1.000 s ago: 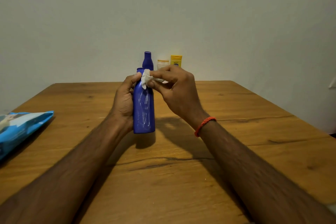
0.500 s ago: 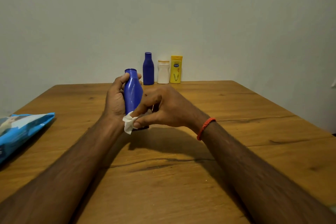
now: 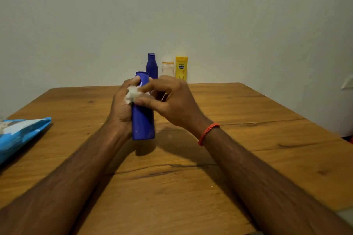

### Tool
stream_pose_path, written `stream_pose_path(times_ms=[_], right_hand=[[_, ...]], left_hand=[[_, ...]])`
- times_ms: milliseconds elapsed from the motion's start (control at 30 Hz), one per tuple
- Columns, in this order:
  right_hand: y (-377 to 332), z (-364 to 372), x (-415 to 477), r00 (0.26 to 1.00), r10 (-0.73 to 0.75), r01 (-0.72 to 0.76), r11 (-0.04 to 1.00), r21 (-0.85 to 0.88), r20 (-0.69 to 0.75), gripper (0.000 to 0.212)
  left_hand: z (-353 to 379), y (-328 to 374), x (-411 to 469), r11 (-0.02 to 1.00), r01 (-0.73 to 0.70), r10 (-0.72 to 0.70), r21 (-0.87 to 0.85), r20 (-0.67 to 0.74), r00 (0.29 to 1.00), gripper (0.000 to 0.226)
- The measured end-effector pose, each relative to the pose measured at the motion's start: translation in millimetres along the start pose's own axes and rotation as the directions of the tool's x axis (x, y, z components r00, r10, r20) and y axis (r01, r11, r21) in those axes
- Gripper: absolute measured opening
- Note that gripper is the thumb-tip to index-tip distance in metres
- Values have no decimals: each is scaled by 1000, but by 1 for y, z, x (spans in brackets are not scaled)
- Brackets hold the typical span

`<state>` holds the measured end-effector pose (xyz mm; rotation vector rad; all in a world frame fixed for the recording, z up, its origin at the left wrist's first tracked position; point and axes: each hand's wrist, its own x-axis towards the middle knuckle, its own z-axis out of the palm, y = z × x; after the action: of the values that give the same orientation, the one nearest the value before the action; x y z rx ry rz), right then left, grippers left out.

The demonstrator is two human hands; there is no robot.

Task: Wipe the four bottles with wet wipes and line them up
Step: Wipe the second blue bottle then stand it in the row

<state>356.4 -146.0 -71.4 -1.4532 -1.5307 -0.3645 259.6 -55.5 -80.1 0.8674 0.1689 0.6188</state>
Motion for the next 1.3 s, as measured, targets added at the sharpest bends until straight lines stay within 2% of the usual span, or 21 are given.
stream_pose_path(times_ms=[67,167,233,300,367,567,700,767,833,900,1000,1133,1233,1300], right_hand=[[-5,0,-1,973,-68,71,997,-6,219,25],[-12,-1,1,835,-29,80,994,-70,550,26],[-13,-5,2,772,11,53,995,-82,636,27],[-11,-12,4,751,36,23,996,-81,659,27],[-7,-20,4,759,66,-15,996,-84,648,25],[7,-27,3,846,141,-144,989,-35,514,20],[8,-23,2,874,93,-100,995,-10,476,21],[11,-20,2,938,65,-65,998,-9,342,24],[15,-18,3,986,51,-46,998,-33,157,26],[18,-17,5,998,62,-63,997,-50,-14,26],[19,-17,7,971,149,-145,989,32,-185,24],[17,-17,5,956,262,-227,945,234,-130,26],[16,-18,5,967,246,-227,952,204,-72,27],[14,-20,5,976,216,-216,957,192,19,25]], left_hand=[[-2,5,2,1000,7,-7,-12,-7,1000,35],[-7,7,6,997,-52,57,64,-72,996,39],[-8,6,6,992,-80,90,99,-104,990,39],[-7,6,6,990,-93,105,103,-115,988,39],[-5,6,6,991,-97,108,94,-120,987,39],[-8,7,7,993,-85,93,84,-101,990,43],[-12,9,7,994,-27,39,109,-107,994,40],[-12,11,6,996,21,-15,90,-68,998,40],[-12,11,7,990,7,5,143,-84,996,39],[-9,8,8,970,-49,74,237,-97,993,38],[-3,5,8,906,-134,154,403,-17,988,33],[1,5,8,871,-163,179,463,10,984,28],[-4,4,11,884,-129,158,450,-28,987,30],[-10,4,13,912,-58,101,407,-84,991,32]])
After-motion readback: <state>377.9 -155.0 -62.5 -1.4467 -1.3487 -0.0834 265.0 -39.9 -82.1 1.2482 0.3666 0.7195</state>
